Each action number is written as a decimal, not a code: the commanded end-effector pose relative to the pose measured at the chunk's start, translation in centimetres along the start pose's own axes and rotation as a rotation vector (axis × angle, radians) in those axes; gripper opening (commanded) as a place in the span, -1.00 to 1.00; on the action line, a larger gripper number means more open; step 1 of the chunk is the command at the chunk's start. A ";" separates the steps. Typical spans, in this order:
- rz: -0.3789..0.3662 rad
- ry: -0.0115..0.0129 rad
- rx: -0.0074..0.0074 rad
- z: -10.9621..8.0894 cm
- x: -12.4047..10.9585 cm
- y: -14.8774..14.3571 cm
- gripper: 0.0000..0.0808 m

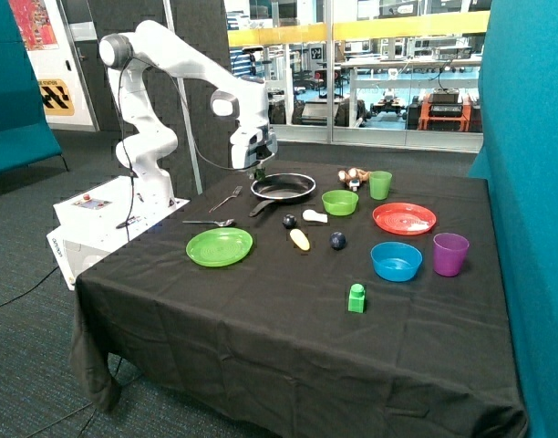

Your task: Cook the capsicum and place it on a plate

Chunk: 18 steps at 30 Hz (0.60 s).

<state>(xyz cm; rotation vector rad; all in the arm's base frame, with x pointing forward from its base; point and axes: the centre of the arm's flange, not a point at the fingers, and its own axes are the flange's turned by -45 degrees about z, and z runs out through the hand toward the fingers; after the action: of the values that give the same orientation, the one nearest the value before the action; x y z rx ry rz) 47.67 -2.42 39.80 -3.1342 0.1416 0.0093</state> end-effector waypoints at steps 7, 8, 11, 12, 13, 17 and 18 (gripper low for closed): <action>0.194 0.0065 -0.0033 1.5 0.5 7.8 -1.00; 0.201 0.0065 -0.0033 1.7 0.5 8.2 -1.00; 0.224 0.0065 -0.0032 2.1 0.4 9.0 -1.00; 0.235 0.0066 -0.0032 2.4 0.2 9.5 -1.00; 0.244 0.0066 -0.0032 2.7 0.1 9.9 -1.00; 0.258 0.0066 -0.0031 3.2 0.0 10.9 -1.00; 0.267 0.0066 -0.0031 3.3 0.0 11.3 -1.00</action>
<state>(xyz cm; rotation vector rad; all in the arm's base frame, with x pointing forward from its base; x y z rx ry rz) 47.08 -9.91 38.02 -3.1109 0.4306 -0.0005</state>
